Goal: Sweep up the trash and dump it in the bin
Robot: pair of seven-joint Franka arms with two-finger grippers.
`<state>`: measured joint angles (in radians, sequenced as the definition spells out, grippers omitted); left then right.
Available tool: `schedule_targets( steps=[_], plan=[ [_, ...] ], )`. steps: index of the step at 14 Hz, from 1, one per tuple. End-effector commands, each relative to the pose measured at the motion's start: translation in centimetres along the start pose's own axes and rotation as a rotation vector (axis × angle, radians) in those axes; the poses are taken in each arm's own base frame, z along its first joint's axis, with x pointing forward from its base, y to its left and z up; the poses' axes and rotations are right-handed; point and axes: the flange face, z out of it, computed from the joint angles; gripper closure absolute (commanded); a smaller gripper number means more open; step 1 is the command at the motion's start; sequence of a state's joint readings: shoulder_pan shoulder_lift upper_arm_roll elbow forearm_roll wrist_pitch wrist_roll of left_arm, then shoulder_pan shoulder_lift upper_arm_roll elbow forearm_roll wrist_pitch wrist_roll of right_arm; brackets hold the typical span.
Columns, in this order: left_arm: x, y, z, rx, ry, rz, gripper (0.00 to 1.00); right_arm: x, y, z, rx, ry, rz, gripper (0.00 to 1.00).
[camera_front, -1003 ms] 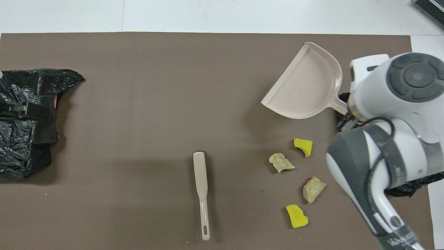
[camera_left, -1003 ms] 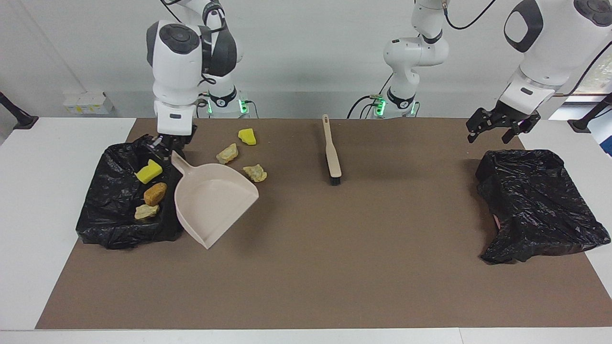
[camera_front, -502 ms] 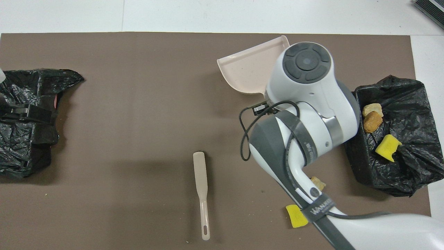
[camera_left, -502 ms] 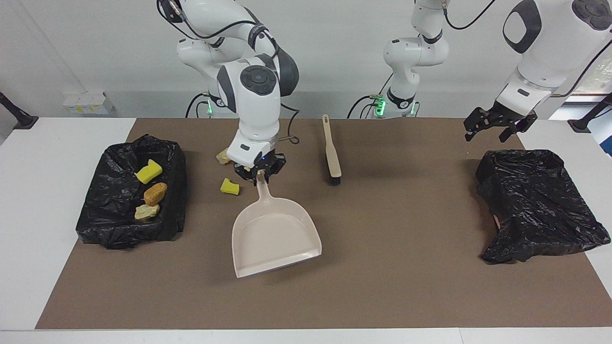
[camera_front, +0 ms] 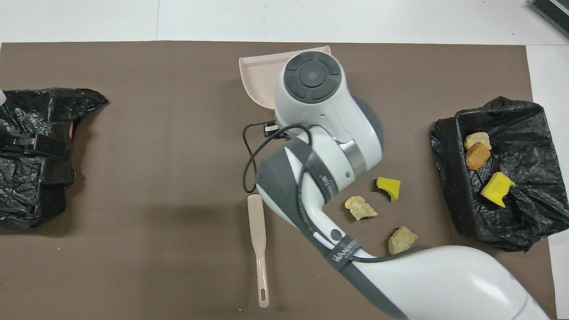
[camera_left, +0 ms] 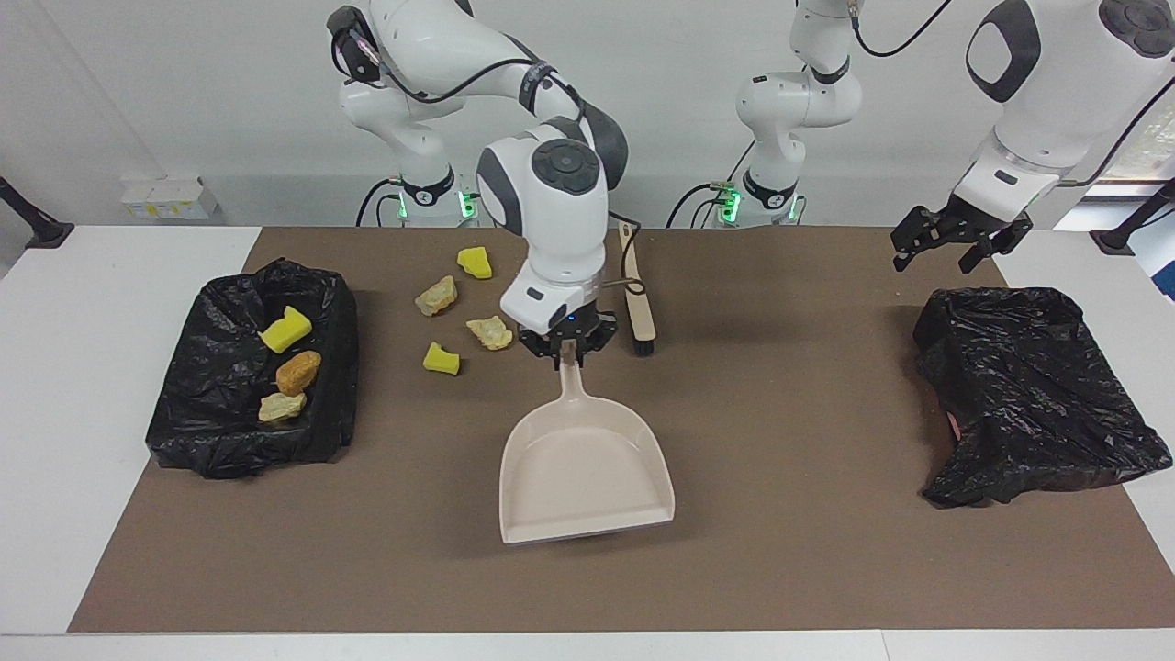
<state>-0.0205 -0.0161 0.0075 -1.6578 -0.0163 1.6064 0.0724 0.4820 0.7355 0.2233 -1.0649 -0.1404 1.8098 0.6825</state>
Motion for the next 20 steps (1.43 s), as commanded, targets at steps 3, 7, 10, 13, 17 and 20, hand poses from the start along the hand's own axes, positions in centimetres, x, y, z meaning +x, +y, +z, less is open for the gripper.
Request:
schedule_targets(
  steps=[3, 7, 10, 13, 17, 20],
  plan=[
    [-0.1, -0.3, -0.3, 0.018, 0.0, 0.001, 0.0, 1.1, -1.6, 2.3, 0.045, -0.007, 0.042, 1.0],
    [-0.1, -0.3, -0.3, 0.018, 0.0, 0.001, 0.0, 0.7, -2.6, 3.6, 0.046, -0.009, 0.014, 1.0],
    [-0.1, -0.3, -0.2, 0.018, -0.001, 0.001, 0.0, 0.5, -2.4, 3.7, 0.046, -0.02, 0.029, 0.66],
    [-0.1, -0.3, -0.3, 0.018, 0.0, 0.001, 0.0, 0.2, -2.6, 3.5, 0.054, -0.026, 0.117, 0.46],
    [-0.1, -0.3, -0.3, 0.019, -0.001, 0.001, 0.0, 0.0, -2.1, -0.7, 0.086, 0.003, 0.17, 0.08],
    [-0.1, -0.1, -0.9, 0.021, 0.017, 0.004, 0.0, -3.3, -1.7, -5.4, 0.077, 0.015, 0.154, 0.0]
  ],
)
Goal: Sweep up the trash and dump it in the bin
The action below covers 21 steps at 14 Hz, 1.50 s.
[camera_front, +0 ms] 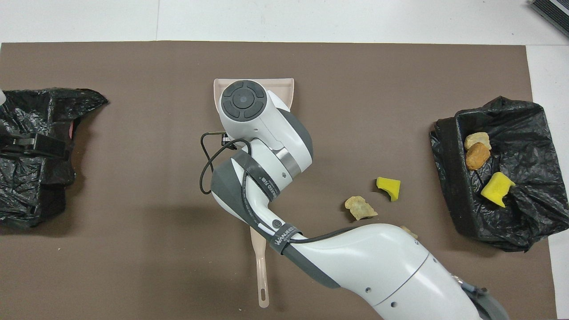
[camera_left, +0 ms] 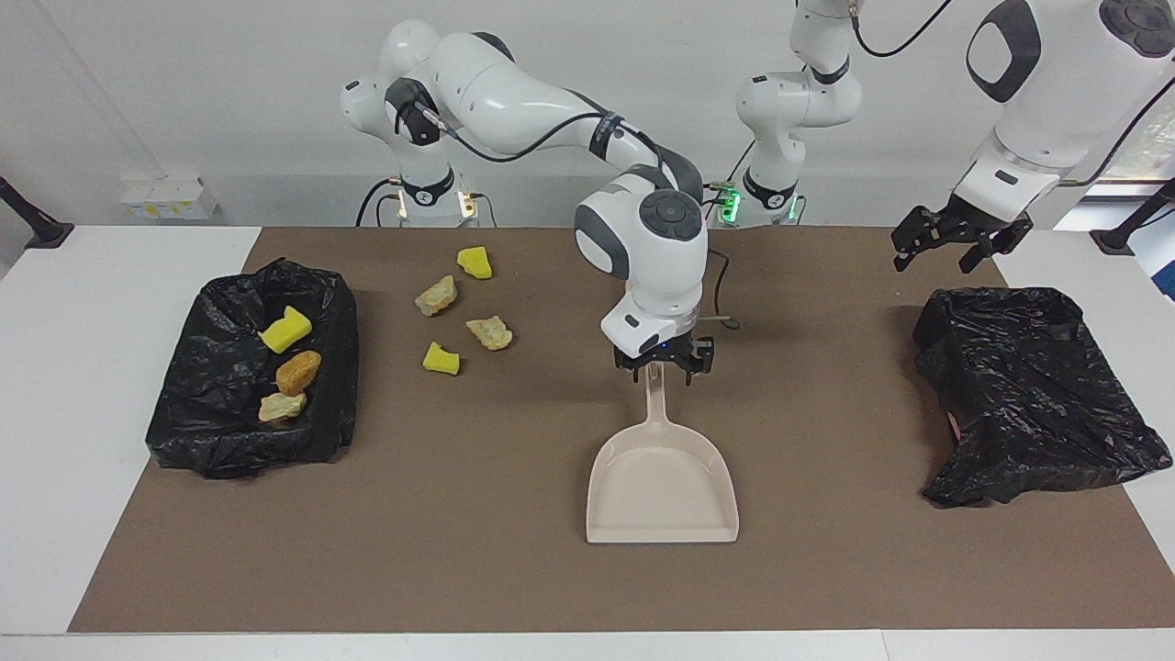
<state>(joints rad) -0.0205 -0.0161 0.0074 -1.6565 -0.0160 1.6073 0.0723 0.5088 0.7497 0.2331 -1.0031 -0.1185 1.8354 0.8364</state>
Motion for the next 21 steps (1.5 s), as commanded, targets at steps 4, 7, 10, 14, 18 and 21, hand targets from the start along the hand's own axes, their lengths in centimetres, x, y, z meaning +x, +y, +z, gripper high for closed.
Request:
schedule_targets(
  steps=[4, 7, 10, 14, 18, 21],
  plan=[
    [-0.2, -0.2, -0.8, 0.02, 0.012, 0.003, 0.0, -9.6, 2.9, -8.5, -0.025, -0.067, -0.015, 0.0],
    [-0.1, 1.4, -0.8, 0.018, 0.013, 0.021, 0.0, -15.7, 4.8, -7.6, -0.062, -0.141, -0.035, 0.0],
    [0.5, 7.5, -0.7, 0.019, 0.061, 0.102, 0.0, -19.9, 6.1, -5.6, -0.054, -0.189, -0.057, 0.0],
    [1.8, 13.3, -0.2, 0.002, 0.16, 0.108, 0.0, -23.2, 7.8, -0.2, -0.007, -0.245, -0.099, 0.0],
    [5.0, 19.8, 4.2, -0.033, 0.219, 0.062, 0.0, -27.3, 7.5, 5.5, -0.004, -0.231, -0.126, 0.0],
    [6.0, 23.5, 8.0, -0.032, 0.2, 0.114, 0.0, -28.5, 7.1, 7.3, -0.014, -0.24, -0.144, 0.05]
  ],
)
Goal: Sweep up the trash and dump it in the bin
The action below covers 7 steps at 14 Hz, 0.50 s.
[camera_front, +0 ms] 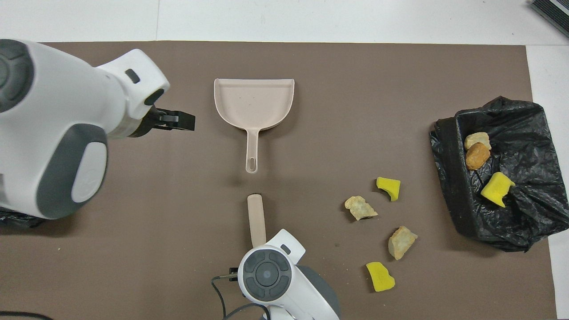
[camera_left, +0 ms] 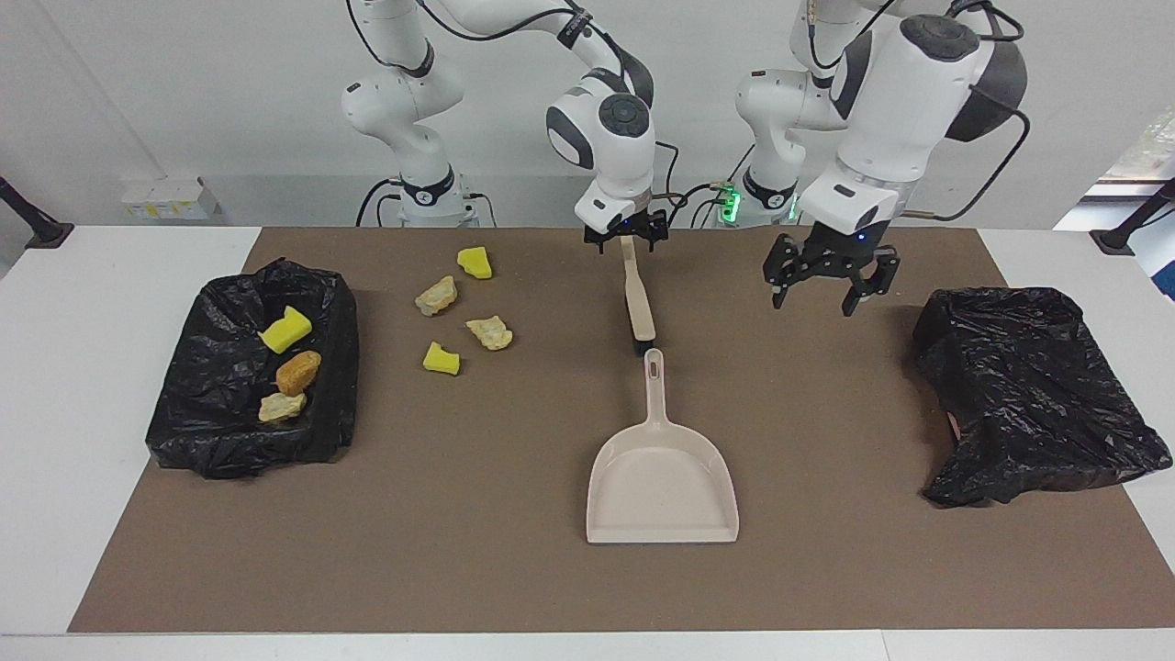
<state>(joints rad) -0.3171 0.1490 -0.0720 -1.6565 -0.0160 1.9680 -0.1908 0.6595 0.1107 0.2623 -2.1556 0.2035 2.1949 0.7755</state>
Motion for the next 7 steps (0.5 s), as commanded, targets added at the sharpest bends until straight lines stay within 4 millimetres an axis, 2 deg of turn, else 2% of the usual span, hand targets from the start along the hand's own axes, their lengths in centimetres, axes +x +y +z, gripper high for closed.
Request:
schedule_targets(
  steps=[1, 2, 3, 5, 7],
  plan=[
    [1.1, 2.2, 3.4, 0.01, 0.016, 0.007, 0.0, -0.7, -0.3, 0.8, 0.022, -0.004, -0.006, 0.07],
    [1.2, 3.8, 5.5, 0.01, 0.006, 0.002, 0.0, -0.8, -0.1, 0.8, 0.02, -0.004, -0.006, 0.1],
    [1.5, 4.9, 7.3, 0.023, 0.02, -0.003, 0.0, -0.9, 0.1, 1.0, 0.014, -0.007, -0.003, 0.19],
    [1.8, 5.9, 9.0, 0.025, 0.048, -0.005, 0.0, -1.0, 0.0, 0.9, 0.015, -0.007, 0.019, 0.63],
    [1.3, 8.0, 11.3, 0.024, 0.028, 0.02, 0.0, -1.1, 0.0, 0.9, 0.013, -0.007, 0.027, 0.99]
  ],
)
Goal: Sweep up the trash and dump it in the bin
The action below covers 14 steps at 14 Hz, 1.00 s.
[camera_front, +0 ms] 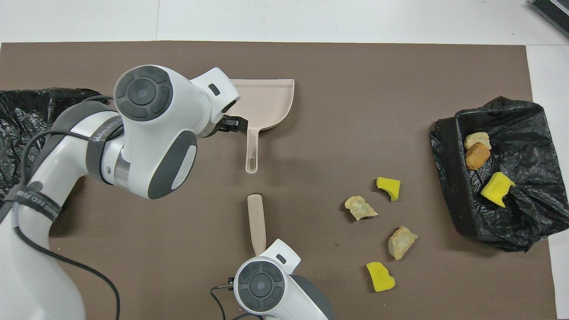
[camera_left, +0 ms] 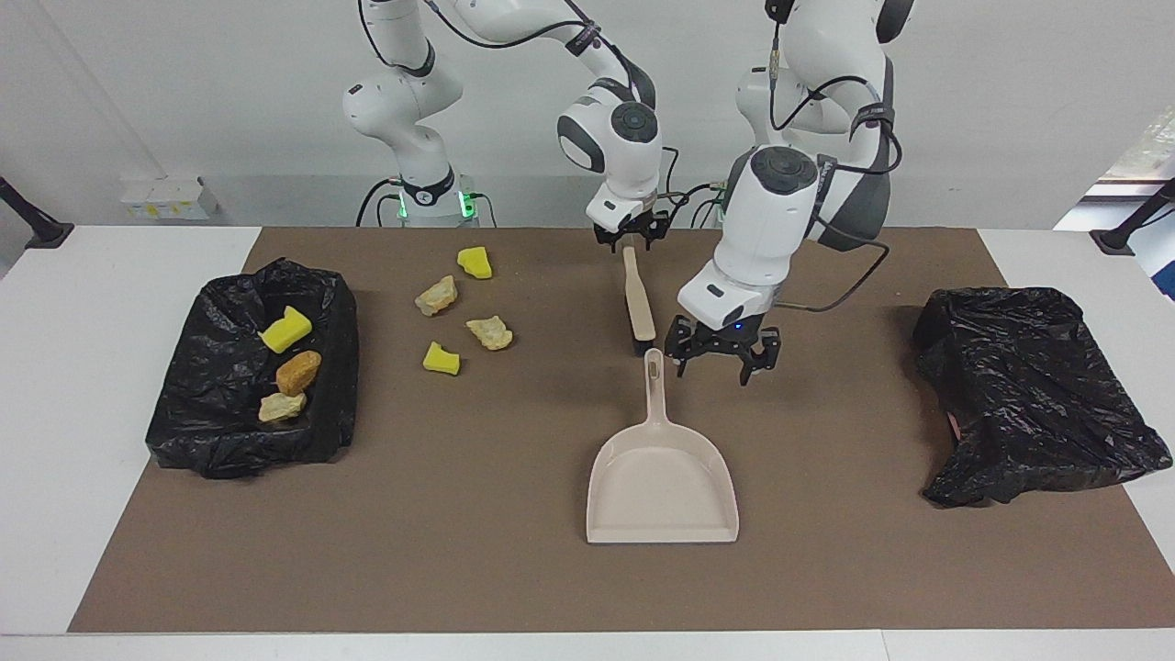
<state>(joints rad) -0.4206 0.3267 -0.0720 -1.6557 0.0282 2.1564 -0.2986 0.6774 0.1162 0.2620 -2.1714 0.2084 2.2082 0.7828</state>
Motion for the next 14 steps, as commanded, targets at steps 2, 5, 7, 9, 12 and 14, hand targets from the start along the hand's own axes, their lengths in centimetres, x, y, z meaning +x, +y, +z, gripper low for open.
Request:
schedule_targets(
  steps=[2, 5, 7, 9, 12, 14],
  plan=[
    [-0.6, 2.3, 2.7, 0.015, 0.013, -0.01, 0.0, -1.2, -0.4, -0.2, 0.014, 0.01, 0.045, 1.0],
    [-1.9, 4.6, 5.4, 0.019, -0.022, -0.013, 0.0, -1.5, 0.1, -0.8, 0.008, 0.022, 0.083, 1.0],
    [-2.6, 6.2, 7.8, 0.033, -0.03, 0.001, 0.0, -2.6, 2.3, -2.1, 0.006, 0.046, 0.115, 1.0],
    [-2.6, 6.1, 7.9, 0.04, -0.04, -0.002, 0.0, -4.3, 5.5, -1.8, -0.022, 0.055, 0.142, 1.0],
    [-2.5, 5.8, 7.5, 0.05, -0.055, -0.01, 0.36, -5.8, 10.4, -1.8, -0.053, 0.085, 0.226, 1.0],
    [-2.5, 5.6, 7.4, 0.049, -0.05, -0.011, 0.91, -4.9, 14.1, -3.2, -0.12, 0.072, 0.294, 1.0]
  ],
)
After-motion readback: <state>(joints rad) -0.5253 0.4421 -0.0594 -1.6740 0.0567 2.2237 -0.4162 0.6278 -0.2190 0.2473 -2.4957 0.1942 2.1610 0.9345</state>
